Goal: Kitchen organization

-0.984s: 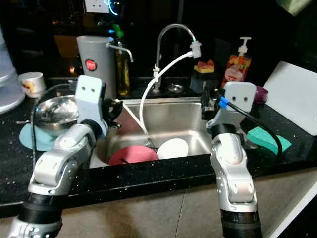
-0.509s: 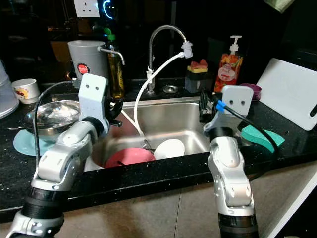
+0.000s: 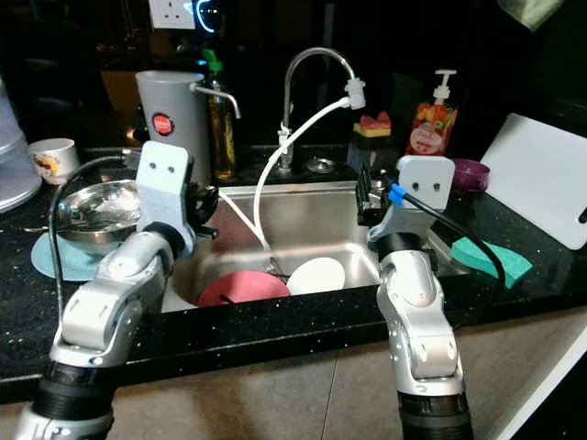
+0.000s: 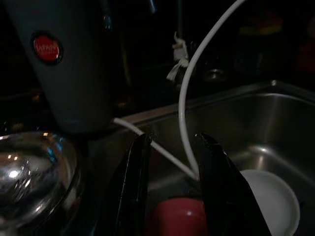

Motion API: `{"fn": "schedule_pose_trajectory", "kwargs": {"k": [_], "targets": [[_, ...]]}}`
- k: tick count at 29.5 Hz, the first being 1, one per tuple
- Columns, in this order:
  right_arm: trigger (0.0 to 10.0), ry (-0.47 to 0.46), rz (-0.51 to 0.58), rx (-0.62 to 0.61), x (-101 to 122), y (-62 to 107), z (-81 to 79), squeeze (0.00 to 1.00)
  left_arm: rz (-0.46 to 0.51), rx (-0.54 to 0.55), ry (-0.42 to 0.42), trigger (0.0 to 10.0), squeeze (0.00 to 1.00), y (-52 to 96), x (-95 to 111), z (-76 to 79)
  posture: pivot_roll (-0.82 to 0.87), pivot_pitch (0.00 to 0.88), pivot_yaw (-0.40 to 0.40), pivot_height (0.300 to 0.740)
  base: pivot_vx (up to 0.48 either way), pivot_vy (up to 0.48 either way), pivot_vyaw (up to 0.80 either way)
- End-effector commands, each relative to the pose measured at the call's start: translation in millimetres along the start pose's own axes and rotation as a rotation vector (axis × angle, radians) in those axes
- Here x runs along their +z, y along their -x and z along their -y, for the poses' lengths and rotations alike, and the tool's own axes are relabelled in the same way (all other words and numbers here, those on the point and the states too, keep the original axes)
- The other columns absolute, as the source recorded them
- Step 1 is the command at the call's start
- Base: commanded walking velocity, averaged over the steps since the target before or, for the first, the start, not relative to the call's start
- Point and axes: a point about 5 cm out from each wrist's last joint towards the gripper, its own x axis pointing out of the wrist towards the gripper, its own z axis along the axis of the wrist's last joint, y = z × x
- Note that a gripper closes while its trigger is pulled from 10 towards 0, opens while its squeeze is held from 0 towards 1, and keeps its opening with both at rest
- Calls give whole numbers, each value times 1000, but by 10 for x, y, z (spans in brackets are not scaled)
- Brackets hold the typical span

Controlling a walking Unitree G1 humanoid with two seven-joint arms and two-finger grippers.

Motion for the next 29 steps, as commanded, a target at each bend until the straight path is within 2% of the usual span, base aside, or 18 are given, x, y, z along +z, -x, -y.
{"fn": "schedule_pose_trajectory", "kwargs": {"k": [1,4,6,7,9,11,12,16,17,20,22,23,24,25,27,29], "targets": [[10000,-15,-34,3,-66,4,-9,0,-13,14,-40,10000,0,39,-14,-28,180,36,-111,740,0,0,0],[10000,-9,-39,28,-98,15,-54,0,-34,29,-60,10000,0,74,-57,-67,190,41,-107,740,0,0,0],[10000,-2,-50,27,-130,12,-69,0,-96,48,-78,10000,0,113,-116,-134,182,51,-120,740,0,0,0],[10000,-2,-50,27,-130,12,-69,0,-96,48,-78,10000,0,113,-116,-134,182,51,-120,740,0,0,0],[10000,68,-69,62,-163,23,-99,0,-159,79,-153,10000,0,114,-175,-236,166,42,-113,740,0,0,0],[10000,163,-88,93,-195,38,-106,0,-214,115,-175,10000,0,106,-220,-340,149,28,-96,740,0,0,0],[10000,174,-90,98,-205,57,-75,0,-222,133,-180,10000,0,99,-217,-395,149,36,-93,740,0,0,0],[10000,152,-110,60,-214,79,31,0,-246,171,-238,10000,0,84,-177,-536,154,39,-99,740,0,0,0],[10000,143,-105,66,-202,76,26,0,-242,191,-264,10000,0,79,-118,-652,140,21,-83,740,0,0,0],[10000,140,-83,83,-169,63,4,0,-222,240,-316,10000,0,65,-2,-867,139,20,-75,740,0,0,0],[10000,136,-70,68,-143,44,15,0,-213,286,-404,10000,0,48,63,-985,150,27,-80,740,0,0,0],[10000,120,-62,61,-129,30,7,0,-174,303,-547,10000,318,50,148,-1039,152,25,-75,740,0,0,0],[10000,120,-62,61,-129,30,7,0,-174,303,-547,10000,318,50,148,-1039,152,25,-75,740,0,0,0],[10000,118,-61,64,-130,28,-4,0,-157,305,-564,10000,1000,59,173,-1048,152,25,-75,740,0,0,0],[10000,124,-62,74,-149,41,-29,0,-116,309,-503,10000,1000,89,208,-1044,149,20,-68,740,0,0,0],[10000,115,-70,73,-162,59,-40,0,-91,375,-377,10000,1000,130,208,-1059,153,33,-83,740,0,0,0]]}}
